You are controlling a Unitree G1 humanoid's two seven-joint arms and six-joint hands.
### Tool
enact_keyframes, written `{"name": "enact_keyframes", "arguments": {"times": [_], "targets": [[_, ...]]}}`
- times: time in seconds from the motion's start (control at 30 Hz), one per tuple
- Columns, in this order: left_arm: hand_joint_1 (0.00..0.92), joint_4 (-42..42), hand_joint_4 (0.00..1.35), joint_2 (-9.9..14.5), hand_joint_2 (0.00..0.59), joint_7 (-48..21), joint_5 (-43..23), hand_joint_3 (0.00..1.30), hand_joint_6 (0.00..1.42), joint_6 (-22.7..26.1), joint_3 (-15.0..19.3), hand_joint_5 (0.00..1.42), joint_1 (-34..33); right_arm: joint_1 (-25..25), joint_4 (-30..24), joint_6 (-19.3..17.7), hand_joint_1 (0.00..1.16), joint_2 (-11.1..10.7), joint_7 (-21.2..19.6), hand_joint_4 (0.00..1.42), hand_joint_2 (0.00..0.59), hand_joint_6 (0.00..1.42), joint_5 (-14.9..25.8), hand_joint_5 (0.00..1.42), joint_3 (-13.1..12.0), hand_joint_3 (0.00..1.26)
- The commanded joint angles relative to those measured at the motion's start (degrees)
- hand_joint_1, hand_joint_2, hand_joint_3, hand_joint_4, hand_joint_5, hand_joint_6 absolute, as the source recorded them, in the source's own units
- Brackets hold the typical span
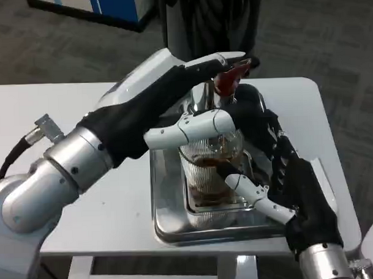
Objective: Grasp the cup under the faucet to collect the drink, then remove the cup.
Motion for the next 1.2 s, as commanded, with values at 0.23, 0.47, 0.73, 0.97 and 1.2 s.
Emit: {"name": "enact_keyframes", "arguments": {"times": [0.23, 0.47, 0.73, 0.97, 1.2], "targets": [[0.0, 0.81, 0.21, 0.82, 0.103, -1.92, 0.73, 0.25, 0.0, 0.05, -0.84, 0.18, 2.32, -1.56, 5.43, -5.97, 0.68, 1.87, -1.3, 0.1, 0.17, 0.17, 0.94, 0.13, -0.3, 0.05], [0.0, 0.99, 0.22, 0.68, 0.104, -1.84, 0.79, 0.25, 0.0, 0.08, -0.89, 0.18, 2.18, -3.82, 9.53, -9.41, 0.65, 2.38, -2.9, 0.12, 0.173, 0.18, 0.82, 0.16, -0.41, 0.05], [0.0, 1.35, 0.22, 0.45, 0.104, -1.48, 1.0, 0.25, 0.0, -0.19, -1.01, 0.18, 2.49, -5.25, 12.38, -11.76, 0.63, 2.26, -3.97, 0.13, 0.172, 0.18, 0.6, 0.16, -0.38, 0.05], [0.0, 1.68, 0.22, 0.48, 0.104, -1.53, 1.18, 0.25, 0.0, -0.35, -1.17, 0.18, 2.4, -5.28, 12.89, -12.28, 0.63, 2.39, -4.31, 0.13, 0.176, 0.19, 0.64, 0.16, -0.4, 0.05], [0.0, 1.48, 0.22, 1.06, 0.104, -1.76, 1.97, 0.25, 0.0, -1.0, -1.4, 0.18, 2.49, -4.78, 12.6, -12.25, 0.62, 2.49, -4.44, 0.13, 0.184, 0.19, 0.5, 0.17, 0.02, 0.06]]}}
